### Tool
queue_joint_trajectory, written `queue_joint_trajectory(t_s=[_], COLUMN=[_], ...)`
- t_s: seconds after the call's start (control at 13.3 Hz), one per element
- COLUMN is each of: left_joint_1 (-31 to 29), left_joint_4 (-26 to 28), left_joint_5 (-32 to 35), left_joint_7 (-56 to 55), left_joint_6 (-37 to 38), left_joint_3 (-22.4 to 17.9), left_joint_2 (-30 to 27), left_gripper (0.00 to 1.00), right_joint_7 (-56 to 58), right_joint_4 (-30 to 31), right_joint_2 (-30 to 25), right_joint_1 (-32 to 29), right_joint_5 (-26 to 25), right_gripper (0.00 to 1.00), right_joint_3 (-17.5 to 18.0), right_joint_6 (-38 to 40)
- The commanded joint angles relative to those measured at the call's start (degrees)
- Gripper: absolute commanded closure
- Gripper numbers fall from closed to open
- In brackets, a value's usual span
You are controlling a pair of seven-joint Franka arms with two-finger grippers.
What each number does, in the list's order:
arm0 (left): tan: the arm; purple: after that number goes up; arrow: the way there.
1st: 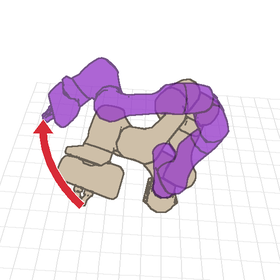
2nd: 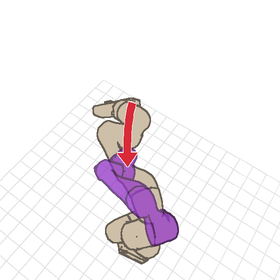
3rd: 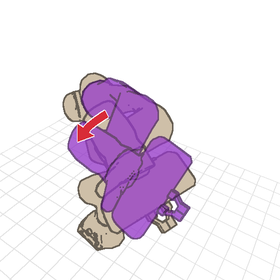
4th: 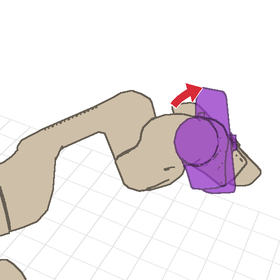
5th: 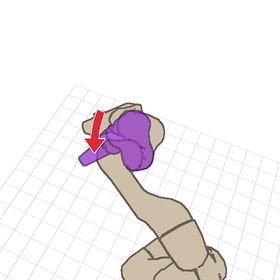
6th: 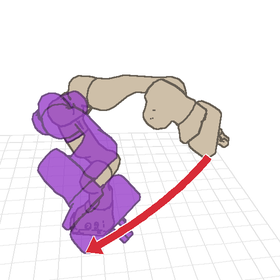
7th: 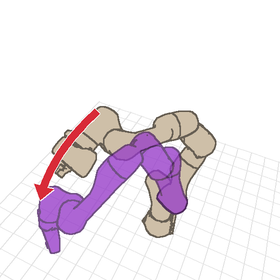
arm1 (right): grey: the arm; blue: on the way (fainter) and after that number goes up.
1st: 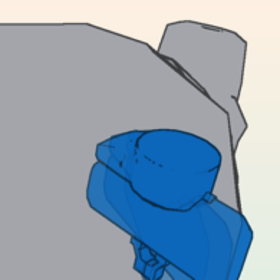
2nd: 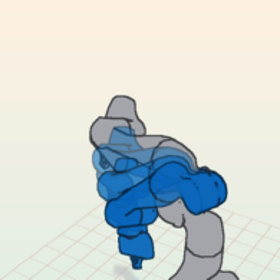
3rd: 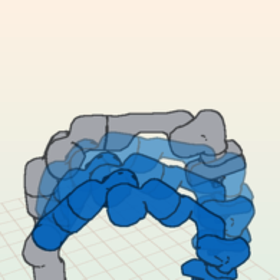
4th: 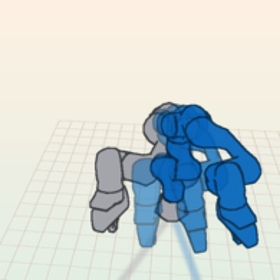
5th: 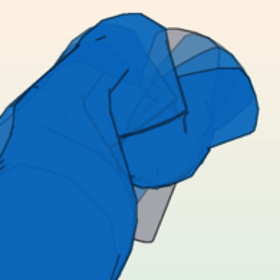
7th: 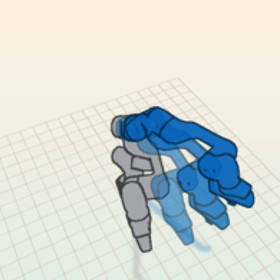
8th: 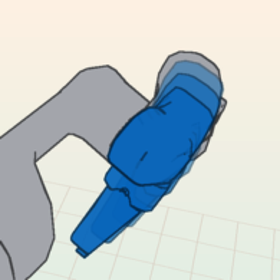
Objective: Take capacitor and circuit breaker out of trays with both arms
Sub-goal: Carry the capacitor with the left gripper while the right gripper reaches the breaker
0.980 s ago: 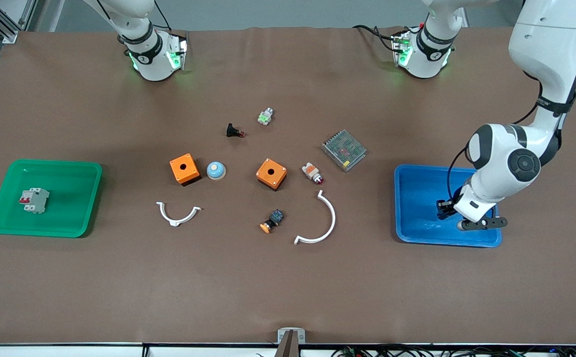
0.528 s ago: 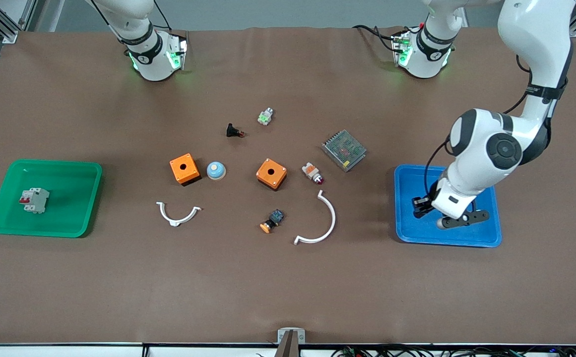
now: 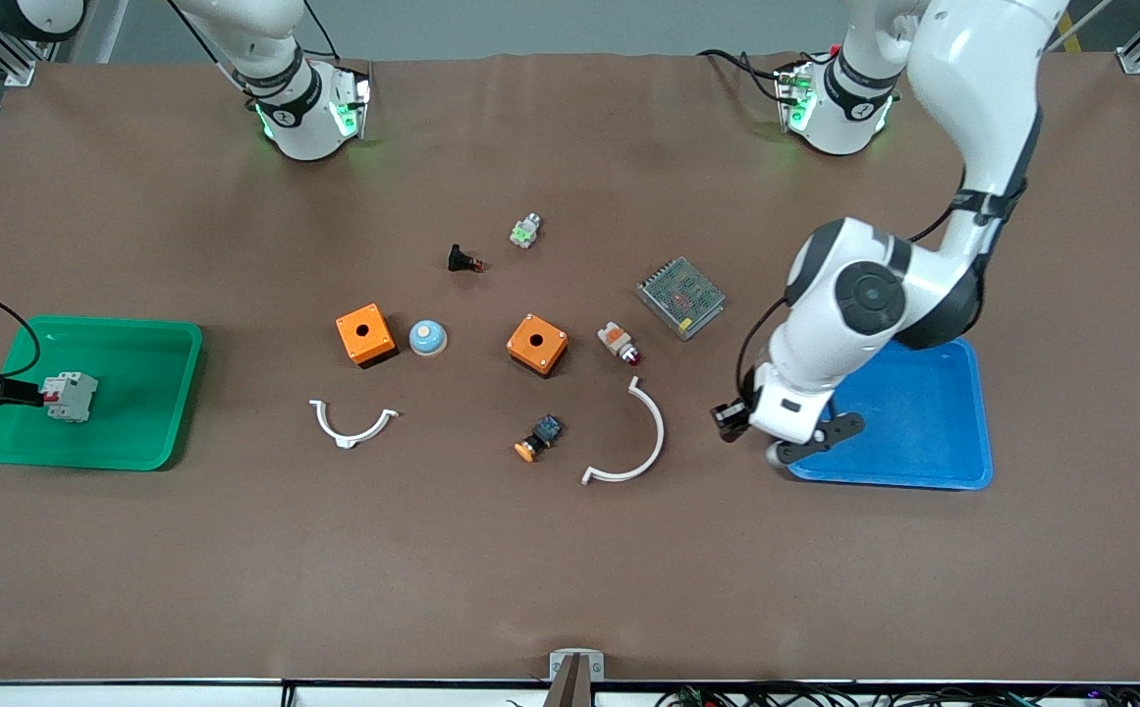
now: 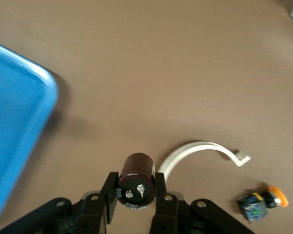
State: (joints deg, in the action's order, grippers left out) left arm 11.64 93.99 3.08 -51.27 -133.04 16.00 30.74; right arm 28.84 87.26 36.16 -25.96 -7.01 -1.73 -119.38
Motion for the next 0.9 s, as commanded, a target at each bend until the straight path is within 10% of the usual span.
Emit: queue_joint_trajectory(t_s=[0.0,0.83], left_joint_1=[3.55,19.38], left_joint_4=[-7.4,-14.98], left_joint_5=[0.7,2.72], left_joint_7=[-5.22,-16.84], left_joint_6=[1.64,1.64], left_joint_3=[-0.89,-9.85], left_joint_2=[5.37,14.79], left_gripper=[1.0,1.0], right_joint_7=[1.48,1.57], right_joint_4=[-1.13,4.59], right_joint_2=[1.54,3.39], right_joint_1=[-0.93,-2.07], right_joint_5=[1.47,3.58], right_gripper=[0.0,0.0], right_joint_3=[0.59,0.5], right_joint_6=[0.11,-7.53])
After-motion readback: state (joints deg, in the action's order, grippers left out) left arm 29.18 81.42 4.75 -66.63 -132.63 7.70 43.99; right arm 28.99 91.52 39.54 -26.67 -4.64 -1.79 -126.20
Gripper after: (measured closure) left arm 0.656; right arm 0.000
